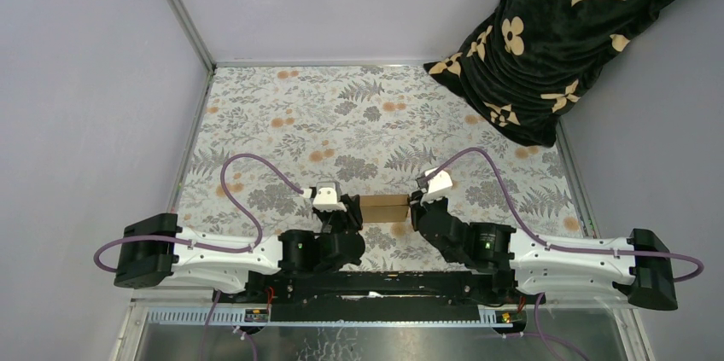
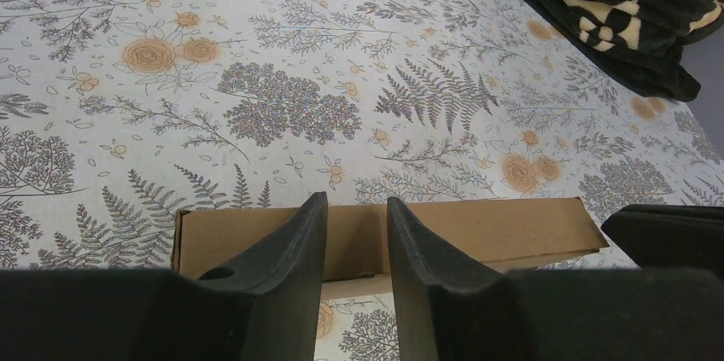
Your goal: Fold the paper box
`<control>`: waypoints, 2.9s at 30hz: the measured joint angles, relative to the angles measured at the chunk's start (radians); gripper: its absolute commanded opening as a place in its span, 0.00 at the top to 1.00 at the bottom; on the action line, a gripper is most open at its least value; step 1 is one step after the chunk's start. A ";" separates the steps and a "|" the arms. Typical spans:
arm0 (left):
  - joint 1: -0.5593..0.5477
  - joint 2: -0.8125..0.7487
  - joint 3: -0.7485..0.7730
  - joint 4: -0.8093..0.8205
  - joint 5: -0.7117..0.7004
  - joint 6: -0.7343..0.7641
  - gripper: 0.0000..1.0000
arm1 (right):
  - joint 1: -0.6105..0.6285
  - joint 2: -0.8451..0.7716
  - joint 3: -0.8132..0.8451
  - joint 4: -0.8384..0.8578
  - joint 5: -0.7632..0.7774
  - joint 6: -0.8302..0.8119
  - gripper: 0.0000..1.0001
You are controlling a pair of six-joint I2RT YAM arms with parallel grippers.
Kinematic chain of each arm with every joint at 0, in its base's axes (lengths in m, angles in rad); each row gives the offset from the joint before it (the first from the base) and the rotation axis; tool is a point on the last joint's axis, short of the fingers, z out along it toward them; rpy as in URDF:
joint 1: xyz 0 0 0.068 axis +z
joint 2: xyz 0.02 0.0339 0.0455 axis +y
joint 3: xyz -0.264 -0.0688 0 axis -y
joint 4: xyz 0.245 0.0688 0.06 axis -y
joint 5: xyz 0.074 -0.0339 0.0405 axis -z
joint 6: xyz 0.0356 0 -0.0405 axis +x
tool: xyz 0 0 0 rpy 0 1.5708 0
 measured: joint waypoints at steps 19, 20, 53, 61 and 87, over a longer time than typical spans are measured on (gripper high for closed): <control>0.000 0.001 0.003 -0.010 -0.003 -0.003 0.60 | -0.005 0.039 -0.114 0.181 0.075 0.357 0.86; 0.000 0.001 0.003 -0.010 -0.003 -0.003 0.60 | -0.004 0.048 -0.111 0.181 0.084 0.375 0.85; 0.145 -0.298 0.169 -0.407 0.248 0.175 0.59 | -0.243 0.320 0.465 -0.310 -0.340 0.007 0.41; 0.062 -0.386 0.155 -0.491 0.377 0.078 0.55 | -0.367 0.472 0.611 -0.306 -0.500 -0.086 0.41; -0.401 -0.180 -0.089 -0.639 0.212 -0.671 0.44 | -0.461 0.749 0.733 -0.296 -0.917 -0.135 0.42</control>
